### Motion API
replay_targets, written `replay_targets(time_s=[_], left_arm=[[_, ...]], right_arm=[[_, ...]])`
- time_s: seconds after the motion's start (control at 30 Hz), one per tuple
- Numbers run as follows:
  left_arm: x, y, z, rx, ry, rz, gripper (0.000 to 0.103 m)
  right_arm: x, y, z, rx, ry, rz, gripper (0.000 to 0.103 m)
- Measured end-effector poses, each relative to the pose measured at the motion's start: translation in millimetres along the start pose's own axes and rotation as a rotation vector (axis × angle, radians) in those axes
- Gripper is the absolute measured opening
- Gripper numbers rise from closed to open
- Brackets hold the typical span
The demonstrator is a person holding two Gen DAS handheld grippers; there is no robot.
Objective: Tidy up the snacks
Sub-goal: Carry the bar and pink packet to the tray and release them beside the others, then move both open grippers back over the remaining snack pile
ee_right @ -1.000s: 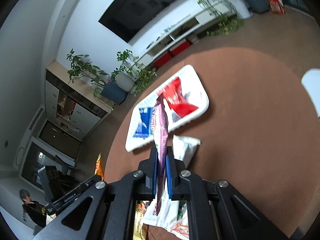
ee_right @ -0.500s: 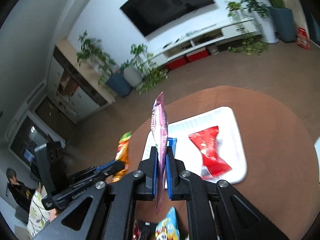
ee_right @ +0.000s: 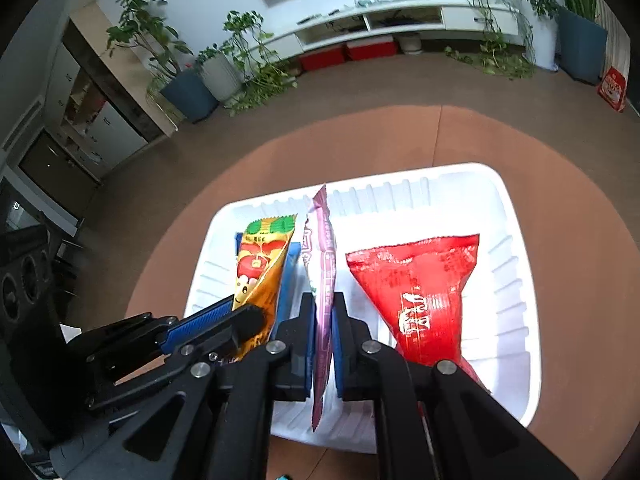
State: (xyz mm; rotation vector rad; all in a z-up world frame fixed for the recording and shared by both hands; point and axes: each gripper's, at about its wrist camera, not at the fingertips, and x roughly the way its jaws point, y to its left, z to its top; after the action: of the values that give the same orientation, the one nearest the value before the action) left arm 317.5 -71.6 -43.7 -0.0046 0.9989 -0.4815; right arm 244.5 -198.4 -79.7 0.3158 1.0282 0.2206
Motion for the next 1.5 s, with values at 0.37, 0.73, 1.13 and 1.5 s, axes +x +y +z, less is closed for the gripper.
replay_targets(time_s=[0.37,0.73,1.13,1.5], left_arm=[[47.8,1.8,-0.4,-0.008,0.041,0.040,0.012],[22.0,10.4,-4.0,-0.029,-0.029,0.027,0.069],[-85.7,-10.1,-30.7,0.064,-0.239,0.084,0.103],[-160.1,21.8,-164.6,-0.121,-0.196,0.110,0.103]], right_arm=[[15.8,-3.1,-9.1,0.000,0.025,-0.045,0.012],[-21.4,-10.7,-11.3,0.038,-0.064,-0.009,0.033],[-146.2,-29.3,-55.9,0.100,-0.347,0.172,0.088],[-147.1,-87.6,-142.6,0.279,-0.222,0.161,0.097]])
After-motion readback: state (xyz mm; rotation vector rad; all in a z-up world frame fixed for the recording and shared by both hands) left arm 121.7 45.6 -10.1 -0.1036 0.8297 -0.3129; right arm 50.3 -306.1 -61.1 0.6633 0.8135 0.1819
